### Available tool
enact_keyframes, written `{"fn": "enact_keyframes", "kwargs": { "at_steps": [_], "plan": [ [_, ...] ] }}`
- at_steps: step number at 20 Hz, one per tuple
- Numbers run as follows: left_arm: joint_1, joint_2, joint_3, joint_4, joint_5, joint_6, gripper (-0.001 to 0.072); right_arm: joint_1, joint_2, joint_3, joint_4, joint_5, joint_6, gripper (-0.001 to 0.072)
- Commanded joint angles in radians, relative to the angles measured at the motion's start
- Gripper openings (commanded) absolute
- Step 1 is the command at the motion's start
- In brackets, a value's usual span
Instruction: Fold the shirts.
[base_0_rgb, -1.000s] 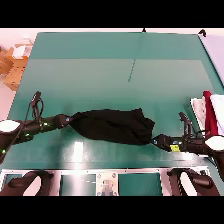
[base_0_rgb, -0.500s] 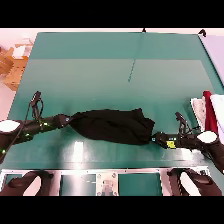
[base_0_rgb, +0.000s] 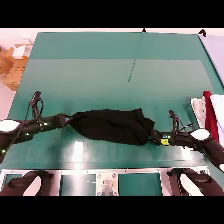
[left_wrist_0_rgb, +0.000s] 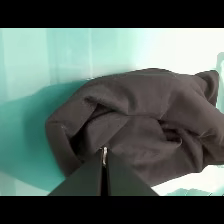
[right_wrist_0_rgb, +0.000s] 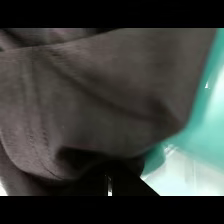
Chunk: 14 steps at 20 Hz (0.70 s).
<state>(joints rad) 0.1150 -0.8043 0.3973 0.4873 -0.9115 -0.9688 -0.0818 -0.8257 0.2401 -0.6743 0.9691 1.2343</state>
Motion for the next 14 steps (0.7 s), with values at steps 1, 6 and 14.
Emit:
{"fn": "enact_keyframes", "kwargs": {
  "at_steps": [1,6,14],
  "plan": [
    [0.001,0.008,0.115,-0.017,-0.058,-0.016,0.0023,0.013,0.021,0.127,0.013,0.104,-0.005,0.0015],
    [0.001,0.012,0.699,-0.001,-0.148,-0.132,0.0023,-0.154,0.198,0.881,0.011,0.255,0.096,0.0015],
    [0.001,0.014,1.478,0.148,-0.141,-0.233,0.0023,-0.411,0.203,1.664,-0.010,0.143,0.181,0.0015]
  ]
}}
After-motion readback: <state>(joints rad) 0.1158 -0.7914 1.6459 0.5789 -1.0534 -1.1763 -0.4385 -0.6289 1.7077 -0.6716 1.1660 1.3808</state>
